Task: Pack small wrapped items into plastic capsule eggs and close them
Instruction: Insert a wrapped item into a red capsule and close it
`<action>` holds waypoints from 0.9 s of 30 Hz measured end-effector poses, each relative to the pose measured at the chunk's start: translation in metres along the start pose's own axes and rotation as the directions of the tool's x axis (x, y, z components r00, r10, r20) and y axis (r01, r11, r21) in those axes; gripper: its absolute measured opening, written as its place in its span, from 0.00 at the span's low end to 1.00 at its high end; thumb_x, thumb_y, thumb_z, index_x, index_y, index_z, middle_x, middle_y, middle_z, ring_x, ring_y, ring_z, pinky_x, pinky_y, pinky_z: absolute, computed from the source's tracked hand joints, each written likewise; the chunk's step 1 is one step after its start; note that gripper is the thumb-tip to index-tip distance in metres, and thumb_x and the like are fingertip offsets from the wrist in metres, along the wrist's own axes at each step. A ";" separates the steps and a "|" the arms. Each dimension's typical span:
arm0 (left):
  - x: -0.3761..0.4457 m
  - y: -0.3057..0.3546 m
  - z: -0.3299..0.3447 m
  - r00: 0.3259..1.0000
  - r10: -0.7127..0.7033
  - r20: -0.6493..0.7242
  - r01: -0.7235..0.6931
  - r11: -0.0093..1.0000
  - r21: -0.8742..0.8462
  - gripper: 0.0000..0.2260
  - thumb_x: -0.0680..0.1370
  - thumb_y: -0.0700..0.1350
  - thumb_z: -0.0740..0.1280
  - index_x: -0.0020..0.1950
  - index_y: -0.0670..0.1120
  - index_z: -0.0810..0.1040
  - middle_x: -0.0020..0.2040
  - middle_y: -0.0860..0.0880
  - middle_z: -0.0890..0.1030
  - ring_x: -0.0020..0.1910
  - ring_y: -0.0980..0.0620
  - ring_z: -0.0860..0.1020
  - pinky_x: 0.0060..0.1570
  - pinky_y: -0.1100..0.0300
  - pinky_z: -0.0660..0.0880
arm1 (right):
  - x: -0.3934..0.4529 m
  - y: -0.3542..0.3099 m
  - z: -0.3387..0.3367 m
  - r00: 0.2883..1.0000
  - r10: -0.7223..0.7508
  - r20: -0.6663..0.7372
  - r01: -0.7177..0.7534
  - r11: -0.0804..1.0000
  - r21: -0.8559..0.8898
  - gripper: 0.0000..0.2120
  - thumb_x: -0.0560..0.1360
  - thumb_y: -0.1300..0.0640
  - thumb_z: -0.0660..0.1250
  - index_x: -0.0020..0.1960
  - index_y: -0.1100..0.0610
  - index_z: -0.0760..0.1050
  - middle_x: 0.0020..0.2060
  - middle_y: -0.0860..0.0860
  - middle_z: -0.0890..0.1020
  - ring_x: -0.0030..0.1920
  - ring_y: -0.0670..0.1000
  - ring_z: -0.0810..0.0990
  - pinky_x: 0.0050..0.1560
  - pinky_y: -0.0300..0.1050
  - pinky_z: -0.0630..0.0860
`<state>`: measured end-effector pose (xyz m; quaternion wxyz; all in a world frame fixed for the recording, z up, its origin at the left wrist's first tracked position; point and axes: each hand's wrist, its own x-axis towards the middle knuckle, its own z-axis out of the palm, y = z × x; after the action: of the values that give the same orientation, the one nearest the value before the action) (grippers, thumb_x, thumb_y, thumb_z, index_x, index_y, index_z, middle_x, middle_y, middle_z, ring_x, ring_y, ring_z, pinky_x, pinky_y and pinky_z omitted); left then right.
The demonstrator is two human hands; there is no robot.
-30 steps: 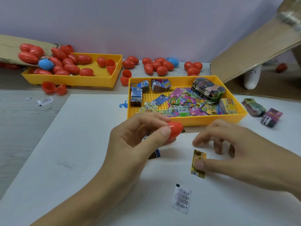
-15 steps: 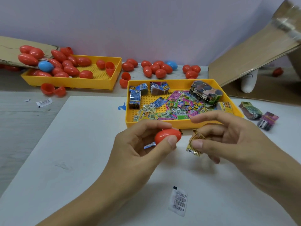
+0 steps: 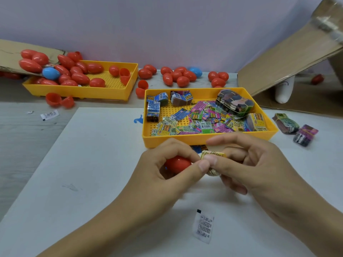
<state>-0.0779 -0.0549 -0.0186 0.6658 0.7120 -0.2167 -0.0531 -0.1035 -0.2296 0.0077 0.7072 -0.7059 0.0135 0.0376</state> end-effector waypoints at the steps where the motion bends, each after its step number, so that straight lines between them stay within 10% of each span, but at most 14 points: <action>1: 0.000 0.000 -0.001 1.000 -0.021 0.007 0.021 0.999 -0.033 0.09 0.69 0.53 0.73 0.38 0.48 0.82 0.42 0.52 0.79 0.39 0.57 0.78 0.32 0.68 0.73 | 0.000 0.000 0.001 1.000 0.006 0.004 -0.006 1.000 -0.003 0.18 0.59 0.51 0.77 0.48 0.53 0.83 0.28 0.54 0.80 0.24 0.48 0.73 0.21 0.36 0.65; 11: 0.006 0.002 -0.009 0.969 -0.198 0.148 0.244 0.862 -0.445 0.04 0.65 0.46 0.71 0.31 0.47 0.79 0.43 0.50 0.80 0.33 0.54 0.75 0.30 0.66 0.68 | 0.001 -0.003 -0.005 0.991 0.054 0.125 -0.067 0.992 0.103 0.14 0.61 0.58 0.76 0.47 0.51 0.84 0.32 0.54 0.82 0.25 0.46 0.73 0.22 0.36 0.64; 27: 0.005 -0.006 -0.007 0.989 -0.101 0.107 0.131 0.934 -0.333 0.10 0.68 0.45 0.71 0.44 0.40 0.84 0.50 0.42 0.80 0.37 0.52 0.75 0.32 0.66 0.69 | -0.002 0.001 -0.001 0.992 -0.032 0.124 0.021 0.996 0.086 0.15 0.66 0.51 0.77 0.51 0.54 0.84 0.40 0.55 0.84 0.37 0.50 0.82 0.26 0.43 0.74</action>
<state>-0.0696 -0.0505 -0.0223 0.7639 0.5952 -0.1911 -0.1604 -0.1060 -0.2307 0.0065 0.7364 -0.6716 -0.0388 0.0718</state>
